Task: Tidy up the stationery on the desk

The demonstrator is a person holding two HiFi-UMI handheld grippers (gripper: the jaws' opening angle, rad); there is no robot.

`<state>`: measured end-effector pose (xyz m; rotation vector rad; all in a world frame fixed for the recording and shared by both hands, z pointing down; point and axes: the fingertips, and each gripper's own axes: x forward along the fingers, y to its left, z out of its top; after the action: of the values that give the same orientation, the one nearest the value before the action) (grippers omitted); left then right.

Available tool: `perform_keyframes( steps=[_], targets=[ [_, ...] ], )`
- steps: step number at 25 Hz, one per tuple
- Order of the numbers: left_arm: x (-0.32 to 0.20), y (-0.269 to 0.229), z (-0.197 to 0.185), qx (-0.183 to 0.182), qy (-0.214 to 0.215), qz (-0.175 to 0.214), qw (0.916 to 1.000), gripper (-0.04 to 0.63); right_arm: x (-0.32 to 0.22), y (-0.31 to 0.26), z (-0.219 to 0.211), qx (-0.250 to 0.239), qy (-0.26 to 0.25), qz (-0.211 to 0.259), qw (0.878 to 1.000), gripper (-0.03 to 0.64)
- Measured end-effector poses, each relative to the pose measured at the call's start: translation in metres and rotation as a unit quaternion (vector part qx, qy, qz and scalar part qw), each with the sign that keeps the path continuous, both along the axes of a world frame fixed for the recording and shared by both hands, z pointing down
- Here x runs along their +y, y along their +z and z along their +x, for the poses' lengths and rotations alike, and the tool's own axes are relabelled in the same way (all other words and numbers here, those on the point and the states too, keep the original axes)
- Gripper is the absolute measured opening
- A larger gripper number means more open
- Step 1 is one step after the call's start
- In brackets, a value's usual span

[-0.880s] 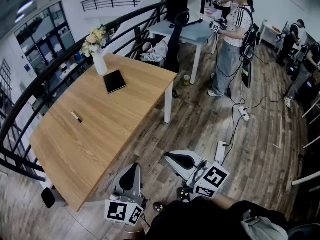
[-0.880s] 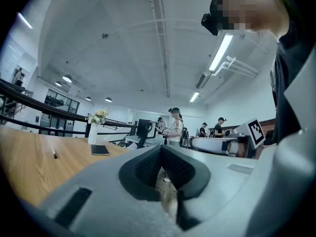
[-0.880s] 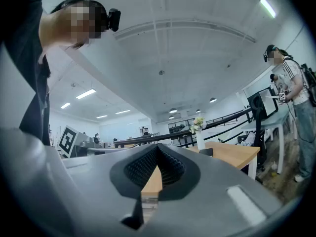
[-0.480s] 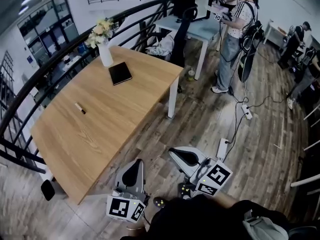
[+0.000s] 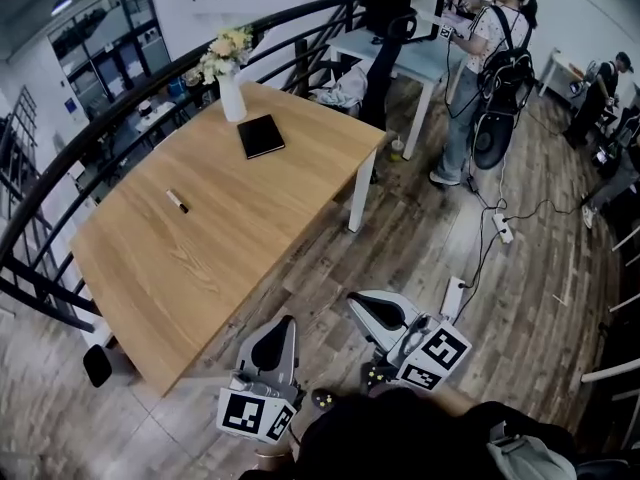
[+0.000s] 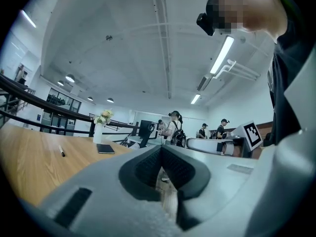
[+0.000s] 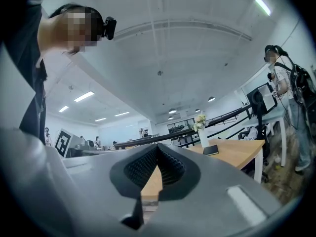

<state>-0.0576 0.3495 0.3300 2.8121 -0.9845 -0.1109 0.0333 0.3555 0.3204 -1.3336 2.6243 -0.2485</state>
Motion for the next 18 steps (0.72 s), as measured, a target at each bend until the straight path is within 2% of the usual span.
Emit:
perform_keyframes(
  steps=[12, 18],
  targets=[
    [0.004, 0.009, -0.041, 0.01, -0.04, -0.005, 0.9991, -0.015, -0.001, 0.008, -0.029, 0.006, -0.023, -0.005, 1.0, 0.005],
    [-0.006, 0.011, -0.059, 0.001, -0.071, -0.008, 0.9974, -0.015, -0.029, 0.006, -0.037, -0.009, -0.038, 0.0, 0.999, 0.005]
  ],
)
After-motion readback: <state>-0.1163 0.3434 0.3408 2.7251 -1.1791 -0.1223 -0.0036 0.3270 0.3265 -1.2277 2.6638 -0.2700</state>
